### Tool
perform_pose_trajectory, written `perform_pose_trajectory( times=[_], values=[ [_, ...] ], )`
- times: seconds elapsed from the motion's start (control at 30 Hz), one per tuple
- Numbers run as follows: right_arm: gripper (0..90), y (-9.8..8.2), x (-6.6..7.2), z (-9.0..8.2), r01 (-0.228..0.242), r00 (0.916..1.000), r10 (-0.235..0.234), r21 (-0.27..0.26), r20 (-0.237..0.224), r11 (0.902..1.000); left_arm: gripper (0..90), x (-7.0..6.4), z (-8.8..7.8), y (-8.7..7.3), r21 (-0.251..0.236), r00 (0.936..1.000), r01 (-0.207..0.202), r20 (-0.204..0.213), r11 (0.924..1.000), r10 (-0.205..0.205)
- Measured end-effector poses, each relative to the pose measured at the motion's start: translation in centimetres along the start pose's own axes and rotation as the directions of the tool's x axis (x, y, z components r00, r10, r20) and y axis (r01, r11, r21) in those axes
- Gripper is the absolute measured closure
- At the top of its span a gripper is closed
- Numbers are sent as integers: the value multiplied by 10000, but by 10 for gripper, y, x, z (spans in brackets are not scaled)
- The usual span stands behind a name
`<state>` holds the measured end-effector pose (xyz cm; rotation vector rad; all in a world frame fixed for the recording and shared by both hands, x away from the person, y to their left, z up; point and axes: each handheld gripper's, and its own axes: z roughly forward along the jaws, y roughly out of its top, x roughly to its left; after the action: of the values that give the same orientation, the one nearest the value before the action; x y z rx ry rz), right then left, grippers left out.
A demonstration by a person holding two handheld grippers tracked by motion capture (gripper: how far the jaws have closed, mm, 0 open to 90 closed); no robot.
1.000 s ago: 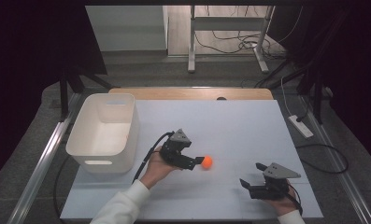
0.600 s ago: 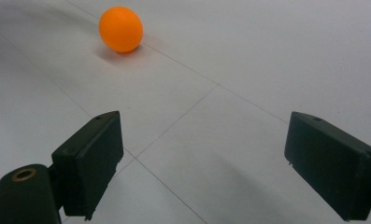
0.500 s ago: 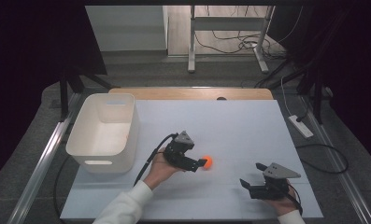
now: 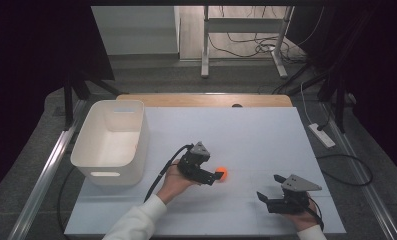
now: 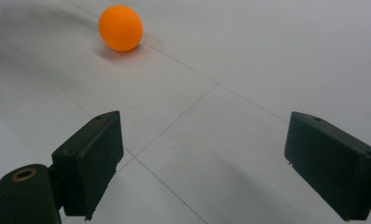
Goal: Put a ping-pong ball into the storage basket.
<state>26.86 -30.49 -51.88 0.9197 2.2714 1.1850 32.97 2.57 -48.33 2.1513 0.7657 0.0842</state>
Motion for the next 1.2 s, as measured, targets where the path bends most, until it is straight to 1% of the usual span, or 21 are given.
perform_pose_trajectory(
  times=[0.07, 0.17, 0.27, 0.53, 0.7, 0.87, 0.97, 1.2],
  values=[
    [115, 0, 0, 0, 4, 10000, -4, 4, 2, 10000, 191, 0, 1, 0, 31, 10000, -1, 18, 10000, 1],
    [114, 0, 0, 0, 17, 10000, -17, 7, 7, 10000, 188, -1, 4, 0, 220, 10000, -44, 28, 9997, 44],
    [114, 0, 0, 0, 6, 10000, -6, -9, -15, 10000, 187, -3, 6, -1, 368, 9999, -168, -25, 9992, 169],
    [115, 0, 0, 1, -12, 10000, 12, -3, -38, 10000, 186, -5, 11, -1, 545, 9998, -212, 83, 9983, 207],
    [114, 0, 0, 1, 6, 10000, -6, -2, -45, 10000, 184, -3, 15, -1, 626, 9999, -139, -7, 9979, 140],
    [115, -1, 0, 1, -19, 10000, 19, -1, -45, 10000, 183, -2, 21, -2, 754, 10000, -63, 67, 9971, 58],
    [115, -1, 0, 1, 3, 10000, -3, 30, -27, 10000, 180, -2, 25, -2, 904, 9999, -82, 123, 9959, 71],
    [115, -1, 0, 1, 9, 10000, -9, 30, -32, 10000, 174, -4, 31, -2, 1051, 9997, -143, 189, 9944, 124]
  ],
)
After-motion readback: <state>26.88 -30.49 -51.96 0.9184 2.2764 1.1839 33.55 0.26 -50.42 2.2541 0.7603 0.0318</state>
